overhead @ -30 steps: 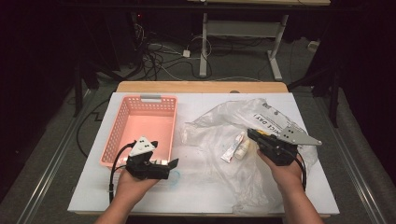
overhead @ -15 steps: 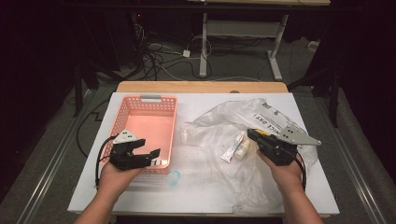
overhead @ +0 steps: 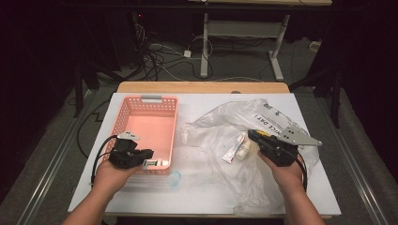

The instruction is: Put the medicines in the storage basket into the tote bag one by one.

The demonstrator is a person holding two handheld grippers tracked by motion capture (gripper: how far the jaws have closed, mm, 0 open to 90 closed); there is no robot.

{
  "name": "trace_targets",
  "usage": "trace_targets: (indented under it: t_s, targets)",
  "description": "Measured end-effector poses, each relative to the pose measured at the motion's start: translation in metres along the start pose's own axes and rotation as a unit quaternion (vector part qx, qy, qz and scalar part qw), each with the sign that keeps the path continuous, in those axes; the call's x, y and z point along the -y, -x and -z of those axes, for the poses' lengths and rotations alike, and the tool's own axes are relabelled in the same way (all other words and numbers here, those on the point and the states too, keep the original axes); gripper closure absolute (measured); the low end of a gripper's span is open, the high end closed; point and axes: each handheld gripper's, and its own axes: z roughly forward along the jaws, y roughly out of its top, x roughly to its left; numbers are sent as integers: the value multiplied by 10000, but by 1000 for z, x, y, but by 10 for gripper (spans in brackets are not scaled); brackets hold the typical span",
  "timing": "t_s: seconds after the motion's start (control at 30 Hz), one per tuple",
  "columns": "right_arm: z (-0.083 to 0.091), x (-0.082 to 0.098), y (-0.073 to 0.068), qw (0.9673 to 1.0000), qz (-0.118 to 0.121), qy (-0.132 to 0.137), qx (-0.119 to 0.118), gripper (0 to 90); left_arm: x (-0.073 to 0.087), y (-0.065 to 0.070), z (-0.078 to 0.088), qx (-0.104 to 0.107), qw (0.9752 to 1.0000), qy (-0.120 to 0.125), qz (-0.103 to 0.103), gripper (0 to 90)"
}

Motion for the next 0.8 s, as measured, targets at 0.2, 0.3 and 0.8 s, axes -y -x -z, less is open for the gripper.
trace_targets:
  t_s: [0.2, 0.3, 0.8]
  targets:
    - [-1, 1, 0, 10000, -17, -18, -9, 900, -4, 3, -3, 37, 9987, -492, -83, 878]
    - [-2, 1, -1, 10000, 2, -20, -13, 900, -6, 5, -5, 2, 9975, -698, -116, 878]
    - [-3, 1, -2, 10000, 15, -37, -31, 900, -30, -7, -18, 184, 9869, -1601, 57, 879]
